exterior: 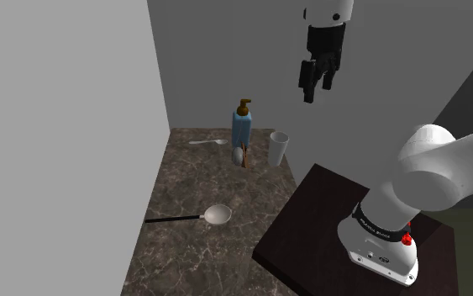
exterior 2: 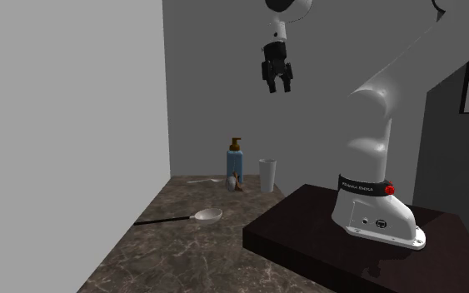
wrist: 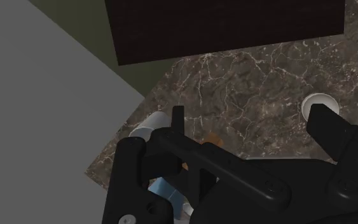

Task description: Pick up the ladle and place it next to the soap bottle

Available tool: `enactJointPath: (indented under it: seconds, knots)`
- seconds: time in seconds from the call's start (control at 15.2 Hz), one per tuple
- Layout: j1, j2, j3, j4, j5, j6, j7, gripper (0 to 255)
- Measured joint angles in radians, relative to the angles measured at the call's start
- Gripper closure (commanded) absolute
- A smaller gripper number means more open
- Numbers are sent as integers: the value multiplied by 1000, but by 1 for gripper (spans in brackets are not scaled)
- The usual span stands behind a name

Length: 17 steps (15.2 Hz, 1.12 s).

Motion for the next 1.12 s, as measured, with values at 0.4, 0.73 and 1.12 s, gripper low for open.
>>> enactJointPath:
  seconds: [0.4, 0.73, 1.12]
  knots:
    - [32, 60, -3, -80, 14, 158, -42, 0]
    - [73, 160, 0, -142, 37, 349, -94, 0]
    - [118, 334, 1, -183, 62, 595, -172, 0]
